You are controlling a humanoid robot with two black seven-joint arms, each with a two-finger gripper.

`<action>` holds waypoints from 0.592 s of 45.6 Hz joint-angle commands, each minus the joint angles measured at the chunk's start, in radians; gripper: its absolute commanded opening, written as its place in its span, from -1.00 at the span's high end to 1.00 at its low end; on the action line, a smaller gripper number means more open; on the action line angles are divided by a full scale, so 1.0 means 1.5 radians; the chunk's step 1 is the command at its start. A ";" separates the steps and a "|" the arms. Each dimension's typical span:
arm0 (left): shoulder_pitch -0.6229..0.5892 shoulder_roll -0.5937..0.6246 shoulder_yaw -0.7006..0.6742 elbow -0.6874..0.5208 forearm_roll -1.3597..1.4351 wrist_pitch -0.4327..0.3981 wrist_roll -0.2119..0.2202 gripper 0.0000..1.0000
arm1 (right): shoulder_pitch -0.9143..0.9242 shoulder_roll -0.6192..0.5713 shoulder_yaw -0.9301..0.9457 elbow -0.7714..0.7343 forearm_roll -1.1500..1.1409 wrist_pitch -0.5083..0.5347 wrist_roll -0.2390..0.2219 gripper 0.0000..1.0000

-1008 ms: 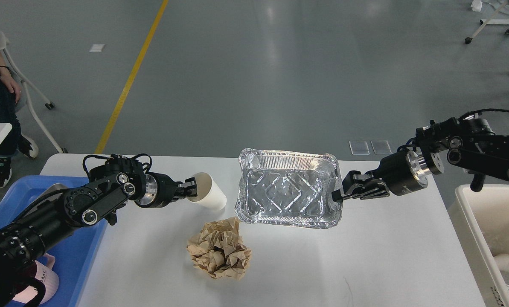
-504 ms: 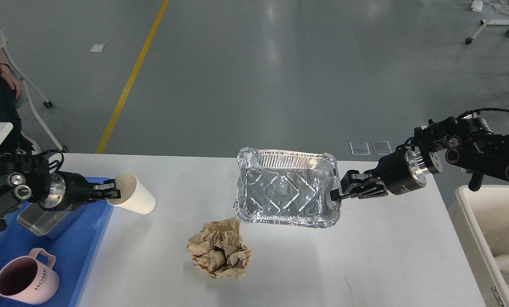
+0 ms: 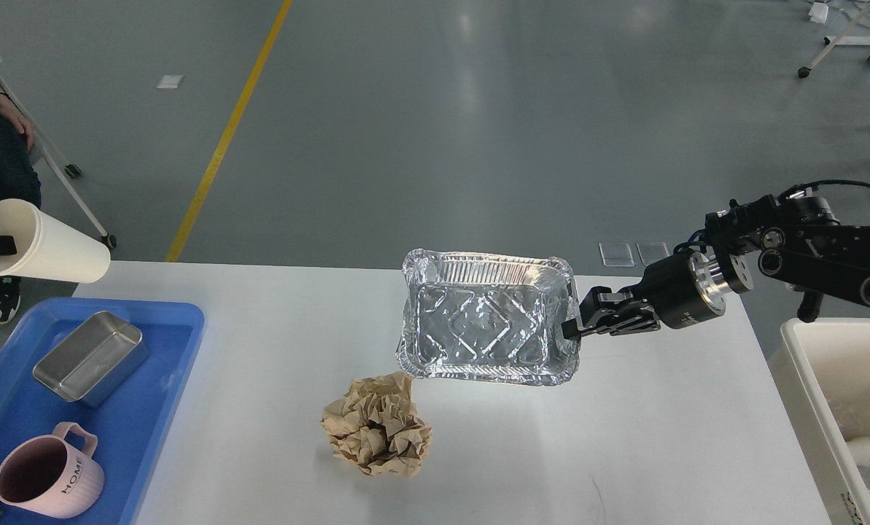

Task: Tidy desktop
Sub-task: 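Lift the paper cup high and swing it toward the foil tray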

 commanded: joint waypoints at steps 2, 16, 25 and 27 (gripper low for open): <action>-0.037 -0.026 -0.052 0.001 -0.002 -0.015 0.008 1.00 | -0.004 0.007 -0.002 -0.007 -0.001 0.000 0.000 1.00; -0.237 -0.274 -0.060 0.040 -0.003 -0.091 0.132 1.00 | -0.001 0.051 -0.002 -0.030 0.000 0.000 0.000 1.00; -0.292 -0.454 -0.049 0.139 0.005 -0.090 0.158 1.00 | -0.001 0.062 -0.002 -0.043 0.000 0.002 0.000 1.00; -0.303 -0.492 -0.048 0.168 0.006 -0.089 0.160 1.00 | -0.003 0.069 -0.002 -0.052 0.001 0.002 0.000 1.00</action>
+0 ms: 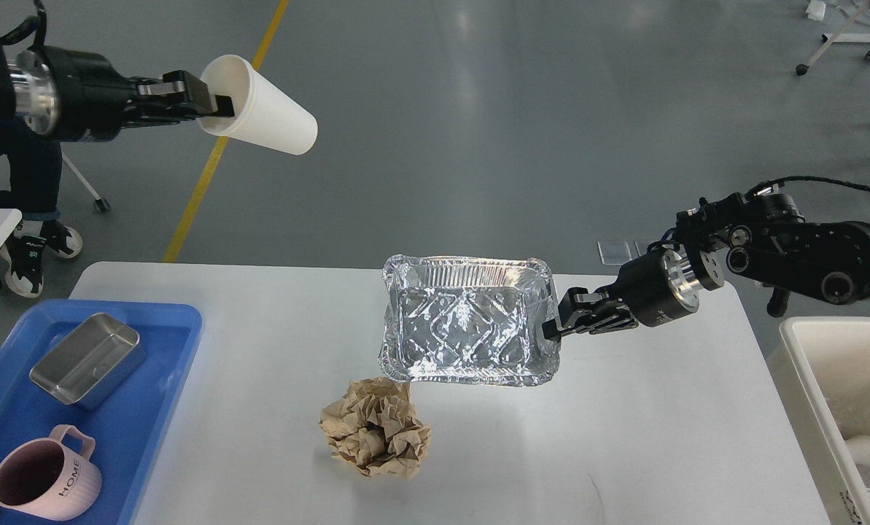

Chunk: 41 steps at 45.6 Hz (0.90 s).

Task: Tidy desktop
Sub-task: 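Lift the paper cup high and swing it toward the foil tray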

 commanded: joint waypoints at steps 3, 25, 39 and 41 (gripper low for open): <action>-0.043 -0.151 0.007 0.104 0.006 0.002 0.007 1.00 | -0.003 0.031 0.000 -0.023 0.001 0.001 0.000 1.00; -0.055 -0.351 0.035 0.182 0.023 -0.015 0.013 1.00 | -0.023 0.074 0.000 -0.067 0.008 0.044 0.000 1.00; -0.047 -0.414 0.077 0.182 0.023 -0.060 0.012 1.00 | -0.031 0.119 0.000 -0.118 0.027 0.057 0.000 1.00; -0.047 -0.419 0.083 0.182 0.023 -0.065 0.012 1.00 | -0.031 0.122 0.000 -0.124 0.027 0.057 0.000 1.00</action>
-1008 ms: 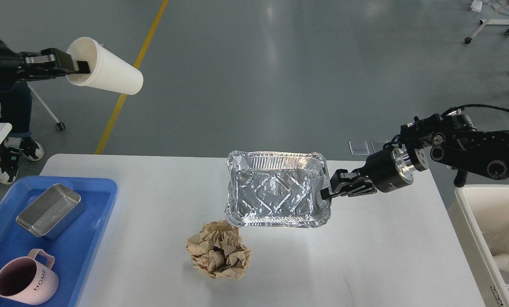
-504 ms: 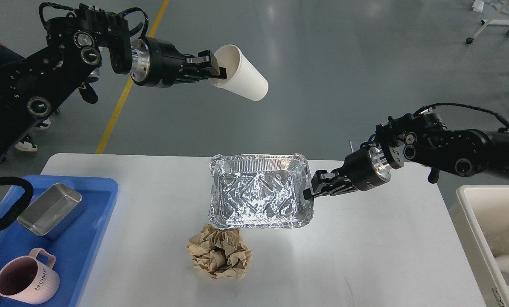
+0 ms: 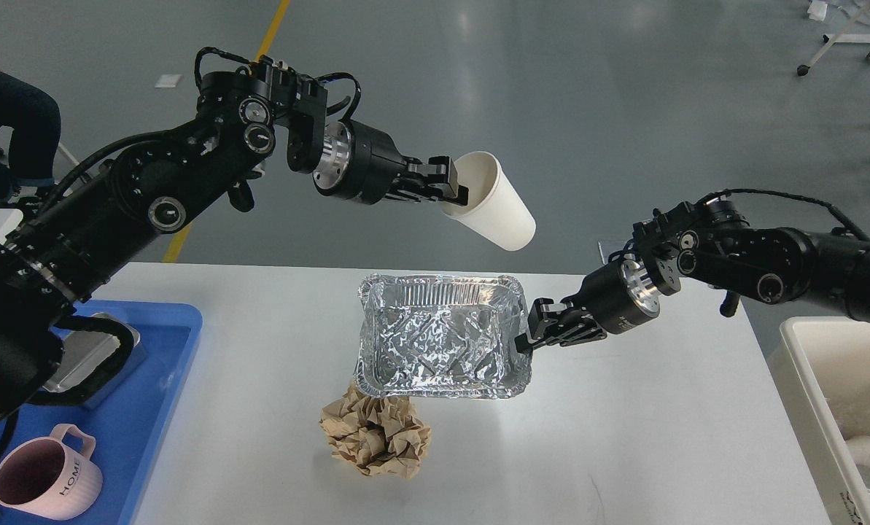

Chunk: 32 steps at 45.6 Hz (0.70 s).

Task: Tidy desktop
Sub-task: 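Lift the paper cup high and swing it toward the foil tray, then tilt the paper cup over the foil tray with the left gripper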

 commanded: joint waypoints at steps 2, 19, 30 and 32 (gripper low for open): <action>0.003 -0.024 0.022 0.000 0.000 -0.019 0.002 1.00 | -0.001 0.012 0.000 -0.017 0.001 0.000 0.000 1.00; 0.000 -0.046 0.086 0.000 0.001 -0.034 0.035 1.00 | 0.002 0.016 0.000 -0.019 0.000 0.000 0.000 1.00; -0.007 -0.043 0.093 0.000 -0.003 -0.055 0.041 1.00 | 0.003 0.016 0.000 -0.023 0.000 -0.001 0.000 1.00; -0.010 -0.042 0.093 0.000 -0.002 -0.055 0.041 1.00 | 0.003 0.016 0.000 -0.025 0.000 -0.001 0.000 1.00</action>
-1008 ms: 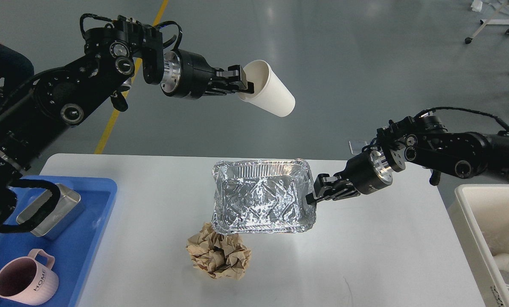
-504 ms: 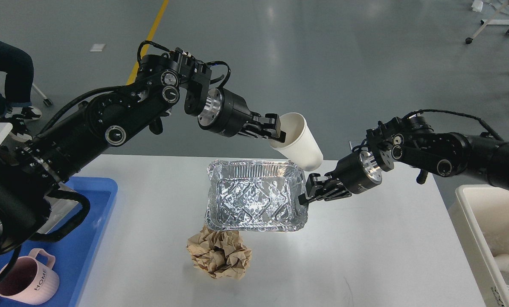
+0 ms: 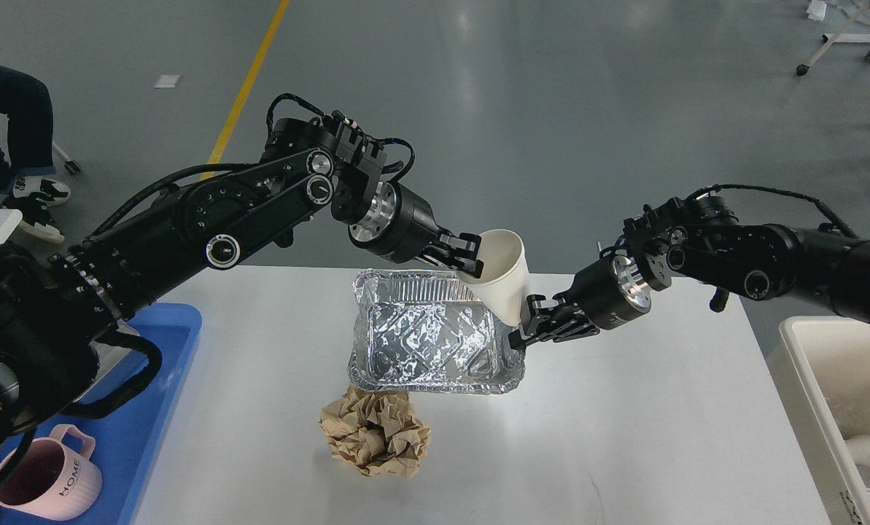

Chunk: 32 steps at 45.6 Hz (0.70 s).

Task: Tidy desktop
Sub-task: 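Tilt the paper cup over the foil tray with the left gripper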

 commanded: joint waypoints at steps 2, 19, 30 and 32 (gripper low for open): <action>-0.005 0.005 0.001 0.000 0.000 -0.010 0.003 1.00 | -0.003 0.000 0.000 -0.010 0.000 0.000 0.000 1.00; -0.022 0.025 -0.009 0.000 -0.008 -0.010 0.009 1.00 | -0.002 0.000 0.000 -0.013 0.000 -0.001 0.001 1.00; -0.021 0.029 -0.011 -0.001 -0.008 -0.010 0.009 1.00 | -0.004 -0.001 0.000 -0.013 0.000 0.000 0.001 1.00; -0.021 0.028 -0.011 -0.002 -0.008 -0.010 0.009 1.00 | -0.004 -0.001 0.000 -0.013 0.000 0.000 0.001 1.00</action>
